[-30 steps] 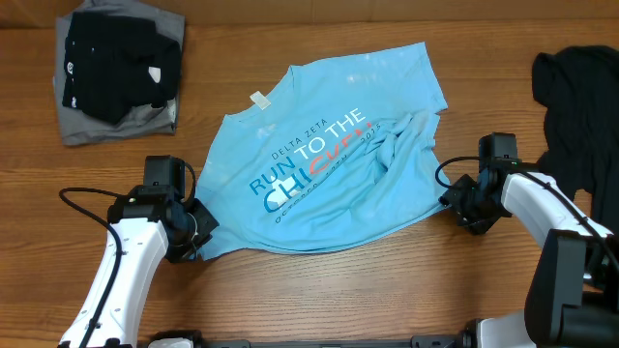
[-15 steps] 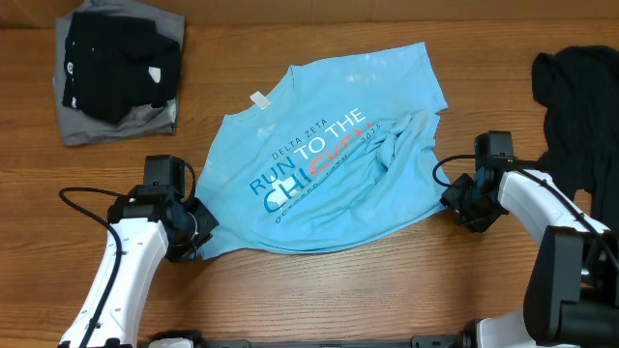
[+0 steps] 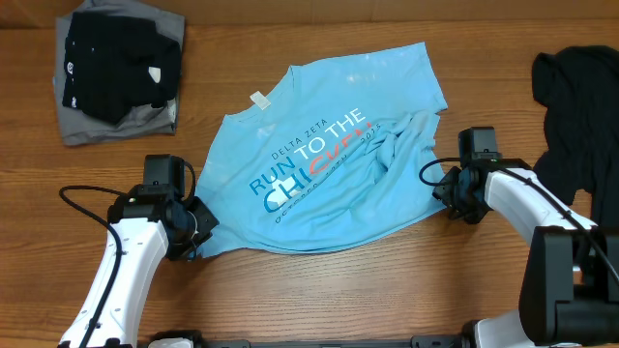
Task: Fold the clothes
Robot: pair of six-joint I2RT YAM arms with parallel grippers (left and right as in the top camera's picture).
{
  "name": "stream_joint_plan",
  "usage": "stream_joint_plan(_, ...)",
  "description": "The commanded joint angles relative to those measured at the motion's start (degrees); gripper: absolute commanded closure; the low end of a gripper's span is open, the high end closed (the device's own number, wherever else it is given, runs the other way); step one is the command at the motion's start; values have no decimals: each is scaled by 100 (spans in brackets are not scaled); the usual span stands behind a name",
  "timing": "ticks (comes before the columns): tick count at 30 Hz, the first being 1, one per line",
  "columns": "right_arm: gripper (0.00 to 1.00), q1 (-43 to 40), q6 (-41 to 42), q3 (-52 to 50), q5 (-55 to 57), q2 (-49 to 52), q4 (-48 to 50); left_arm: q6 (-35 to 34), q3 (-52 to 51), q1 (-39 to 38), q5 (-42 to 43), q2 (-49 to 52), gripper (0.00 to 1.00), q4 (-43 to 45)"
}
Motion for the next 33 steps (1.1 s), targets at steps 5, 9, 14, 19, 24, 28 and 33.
stream_joint_plan(5,58,70,20,-413,-562,1032,140,127,-11,0,-2,17,94,22)
stream_joint_plan(9,73,79,24,-413,-601,1095,87,129,-13,0,-2,20,94,24)
stream_joint_plan(14,85,79,57,-413,-601,1104,-9,129,-13,0,-2,20,94,24)
stream_joint_plan(19,96,63,179,-363,-601,1104,-188,170,-11,0,-2,20,94,17)
stream_joint_plan(24,96,-81,199,-85,-601,1102,-713,170,-11,0,0,17,96,-20)
stream_joint_plan(28,96,-286,203,181,-603,1047,-1150,168,15,0,-2,11,96,-114)
stream_joint_plan(33,96,-527,306,415,-601,662,-1700,170,380,-2,-4,-109,96,-509)
